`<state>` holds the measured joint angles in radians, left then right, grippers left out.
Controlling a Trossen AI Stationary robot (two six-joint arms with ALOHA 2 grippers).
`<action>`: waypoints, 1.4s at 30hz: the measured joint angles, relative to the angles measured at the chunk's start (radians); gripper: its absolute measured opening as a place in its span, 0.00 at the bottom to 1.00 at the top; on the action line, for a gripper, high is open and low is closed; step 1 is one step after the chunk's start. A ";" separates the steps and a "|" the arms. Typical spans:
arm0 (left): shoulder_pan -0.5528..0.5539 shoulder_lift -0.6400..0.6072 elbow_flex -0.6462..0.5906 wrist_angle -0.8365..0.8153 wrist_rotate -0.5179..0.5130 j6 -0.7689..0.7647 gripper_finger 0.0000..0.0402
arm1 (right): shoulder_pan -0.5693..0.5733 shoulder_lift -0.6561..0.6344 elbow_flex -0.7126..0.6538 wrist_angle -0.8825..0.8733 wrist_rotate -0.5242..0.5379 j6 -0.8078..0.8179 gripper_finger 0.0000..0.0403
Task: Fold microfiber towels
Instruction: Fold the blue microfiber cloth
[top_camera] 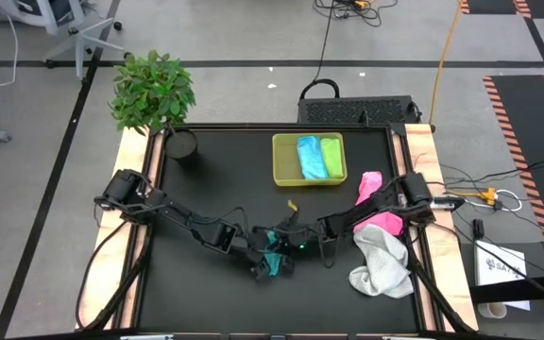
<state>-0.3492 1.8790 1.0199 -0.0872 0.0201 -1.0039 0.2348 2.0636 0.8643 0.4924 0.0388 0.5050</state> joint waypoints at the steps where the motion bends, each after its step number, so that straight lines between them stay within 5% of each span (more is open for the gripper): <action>1: -0.001 0.000 0.000 -0.001 0.003 0.000 0.44 | -0.001 0.016 -0.010 0.033 -0.009 0.007 0.00; 6: -0.001 0.000 0.000 -0.016 0.012 -0.003 0.44 | -0.002 -0.016 -0.024 0.034 -0.039 0.031 0.00; 10: 0.000 0.000 0.000 -0.016 0.016 0.000 0.44 | 0.000 -0.153 -0.029 -0.200 -0.052 0.009 0.00; 13: 0.002 0.001 0.000 -0.009 0.014 0.001 0.44 | -0.002 -0.257 -0.032 -0.373 -0.027 -0.036 0.00; 22: 0.002 0.001 -0.001 -0.009 0.008 0.008 0.44 | -0.033 -0.470 -0.056 -0.429 0.099 -0.050 0.00; 42: 0.020 0.001 -0.002 0.022 0.048 0.031 0.44 | 0.013 -0.295 -0.053 -0.287 0.061 0.026 0.00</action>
<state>-0.3292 1.8795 1.0180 -0.0656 0.0679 -0.9734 0.2480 1.7690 0.8112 0.2053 0.0994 0.5307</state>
